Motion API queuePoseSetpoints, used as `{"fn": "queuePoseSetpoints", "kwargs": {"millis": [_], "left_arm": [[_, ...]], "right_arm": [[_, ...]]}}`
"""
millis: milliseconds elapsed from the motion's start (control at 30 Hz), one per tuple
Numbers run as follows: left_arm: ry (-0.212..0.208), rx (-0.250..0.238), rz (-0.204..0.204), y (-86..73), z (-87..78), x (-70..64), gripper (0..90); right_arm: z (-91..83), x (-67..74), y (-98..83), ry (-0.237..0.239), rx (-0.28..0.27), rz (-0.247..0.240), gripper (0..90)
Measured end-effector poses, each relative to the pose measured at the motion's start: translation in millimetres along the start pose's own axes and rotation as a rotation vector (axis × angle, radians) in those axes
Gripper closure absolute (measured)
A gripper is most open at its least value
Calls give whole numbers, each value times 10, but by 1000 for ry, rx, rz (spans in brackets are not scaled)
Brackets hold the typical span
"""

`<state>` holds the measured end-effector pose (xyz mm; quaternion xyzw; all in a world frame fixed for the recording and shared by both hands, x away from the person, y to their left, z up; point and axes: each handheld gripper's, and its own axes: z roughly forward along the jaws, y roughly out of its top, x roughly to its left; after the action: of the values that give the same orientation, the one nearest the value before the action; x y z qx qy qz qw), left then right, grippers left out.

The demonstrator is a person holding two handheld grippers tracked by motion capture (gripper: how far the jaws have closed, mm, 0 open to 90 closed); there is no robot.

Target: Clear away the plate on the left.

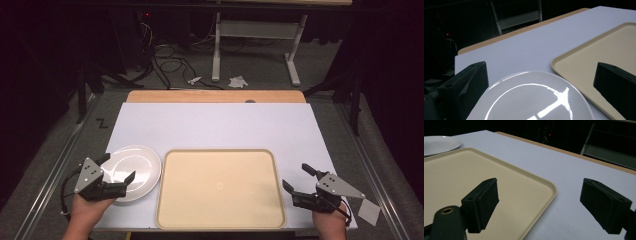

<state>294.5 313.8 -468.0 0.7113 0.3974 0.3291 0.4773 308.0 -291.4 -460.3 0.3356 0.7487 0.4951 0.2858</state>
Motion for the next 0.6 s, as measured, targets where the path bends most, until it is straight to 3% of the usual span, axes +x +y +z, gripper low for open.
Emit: {"fn": "queuePoseSetpoints", "kwargs": {"millis": [167,333,600], "left_arm": [[20,-11,-55,-67,-80,135,9],[22,-2,-77,-97,-67,166,9],[0,16,-47,-97,-12,116,18]], "right_arm": [[15,7,2,-1,9,-5,160],[21,14,0,-1,14,-1,160],[23,10,-6,-2,15,-1,160]]}}
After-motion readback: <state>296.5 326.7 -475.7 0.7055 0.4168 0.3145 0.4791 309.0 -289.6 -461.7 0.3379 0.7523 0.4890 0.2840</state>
